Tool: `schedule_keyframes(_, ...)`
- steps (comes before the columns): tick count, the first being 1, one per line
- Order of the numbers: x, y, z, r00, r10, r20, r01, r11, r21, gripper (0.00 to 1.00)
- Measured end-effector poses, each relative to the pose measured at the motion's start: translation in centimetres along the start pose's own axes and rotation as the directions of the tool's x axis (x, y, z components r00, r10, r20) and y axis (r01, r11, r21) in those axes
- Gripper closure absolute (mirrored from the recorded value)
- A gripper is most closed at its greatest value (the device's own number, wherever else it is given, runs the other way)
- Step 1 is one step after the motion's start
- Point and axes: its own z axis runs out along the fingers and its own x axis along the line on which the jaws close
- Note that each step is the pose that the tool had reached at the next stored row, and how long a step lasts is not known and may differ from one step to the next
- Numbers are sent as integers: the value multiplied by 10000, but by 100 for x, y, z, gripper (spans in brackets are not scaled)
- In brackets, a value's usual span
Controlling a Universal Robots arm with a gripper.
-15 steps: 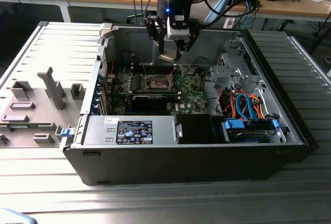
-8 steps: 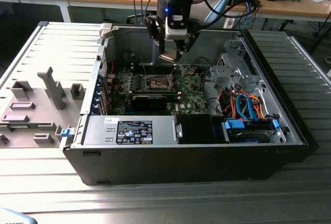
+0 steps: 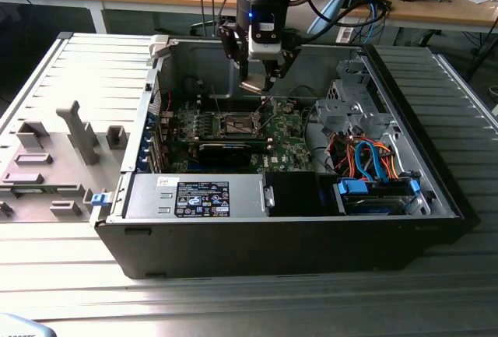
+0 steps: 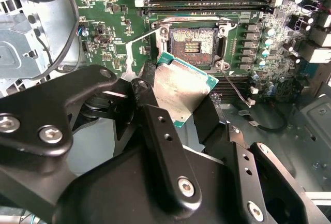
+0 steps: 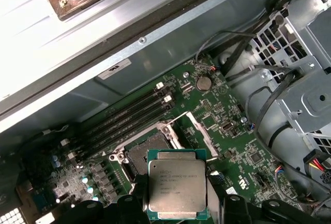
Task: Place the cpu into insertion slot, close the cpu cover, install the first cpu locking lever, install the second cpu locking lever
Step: 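Place the cpu into insertion slot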
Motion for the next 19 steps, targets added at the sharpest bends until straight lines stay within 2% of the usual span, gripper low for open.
schedule_keyframes(19, 0, 0, 0, 9993, 360, 32, -360, 9994, -7, 46)
